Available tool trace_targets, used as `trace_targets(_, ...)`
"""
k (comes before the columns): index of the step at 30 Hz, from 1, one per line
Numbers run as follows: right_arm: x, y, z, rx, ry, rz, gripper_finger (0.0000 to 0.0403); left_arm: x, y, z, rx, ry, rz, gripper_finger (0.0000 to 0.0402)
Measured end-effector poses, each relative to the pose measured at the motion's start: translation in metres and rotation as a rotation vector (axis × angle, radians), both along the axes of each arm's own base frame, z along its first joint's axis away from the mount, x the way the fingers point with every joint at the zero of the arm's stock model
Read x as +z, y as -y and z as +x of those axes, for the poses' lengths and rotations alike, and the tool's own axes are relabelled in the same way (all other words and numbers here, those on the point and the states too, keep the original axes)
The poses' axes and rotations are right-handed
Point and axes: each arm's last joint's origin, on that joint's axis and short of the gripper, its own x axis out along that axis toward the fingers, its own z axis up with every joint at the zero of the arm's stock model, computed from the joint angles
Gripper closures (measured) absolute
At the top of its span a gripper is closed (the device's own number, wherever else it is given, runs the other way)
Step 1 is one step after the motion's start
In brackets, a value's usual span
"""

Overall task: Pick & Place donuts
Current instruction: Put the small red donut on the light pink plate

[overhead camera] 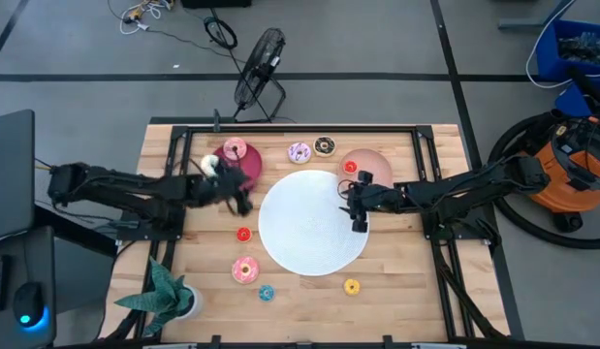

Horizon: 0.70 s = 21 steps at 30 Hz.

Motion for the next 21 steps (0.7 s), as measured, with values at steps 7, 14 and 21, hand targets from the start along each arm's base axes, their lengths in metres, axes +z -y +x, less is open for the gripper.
trace_targets(7, 0.0, -0.001, 0.001, 0.015, 0.006, 0.009, 0.0179, -0.022, 0.043, -0.008, -0.066, -0.11, -0.261, 0.0285)
trace_targets(14, 0.002, -0.001, 0.002, 0.031, 0.024, -0.007, 0.0179, -0.043, 0.054, -0.012, 0.139, -0.174, -0.429, 0.0223)
trace_targets(21, 0.002, -0.001, 0.002, 0.036, 0.025, -0.013, 0.0179, -0.061, 0.062, -0.009, 0.149, -0.268, -0.444, 0.0178)
